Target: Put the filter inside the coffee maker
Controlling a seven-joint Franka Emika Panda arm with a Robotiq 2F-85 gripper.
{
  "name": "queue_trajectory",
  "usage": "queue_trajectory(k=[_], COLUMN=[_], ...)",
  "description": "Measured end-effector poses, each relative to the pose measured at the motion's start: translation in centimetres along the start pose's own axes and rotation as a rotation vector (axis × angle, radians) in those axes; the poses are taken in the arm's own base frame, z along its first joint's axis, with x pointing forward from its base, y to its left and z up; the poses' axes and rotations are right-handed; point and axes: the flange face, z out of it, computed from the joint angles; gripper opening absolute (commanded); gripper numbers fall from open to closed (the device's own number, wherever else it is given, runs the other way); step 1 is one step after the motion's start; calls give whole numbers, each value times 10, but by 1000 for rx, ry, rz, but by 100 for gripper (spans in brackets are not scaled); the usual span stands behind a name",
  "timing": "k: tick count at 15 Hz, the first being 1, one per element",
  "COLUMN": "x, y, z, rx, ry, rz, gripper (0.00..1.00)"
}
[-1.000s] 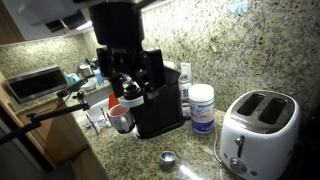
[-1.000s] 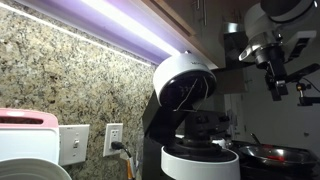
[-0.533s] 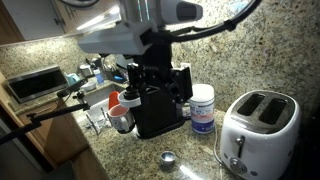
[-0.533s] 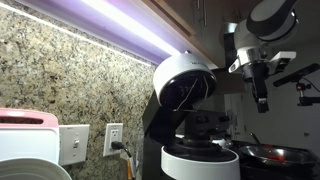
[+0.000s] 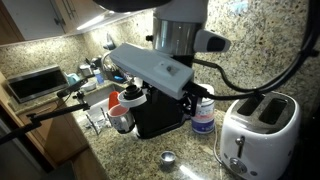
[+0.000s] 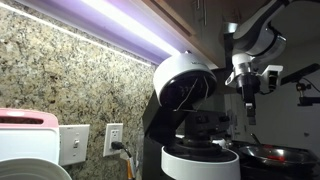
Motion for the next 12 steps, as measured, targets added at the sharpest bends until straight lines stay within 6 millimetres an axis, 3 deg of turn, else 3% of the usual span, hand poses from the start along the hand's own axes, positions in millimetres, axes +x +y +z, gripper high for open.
queue_trajectory(k=[4,12], x=[-4,-3], y=[19,18], z=[-10,-10], rx=[67,68], ry=[74,75], rz=[35,34], gripper=[100,100])
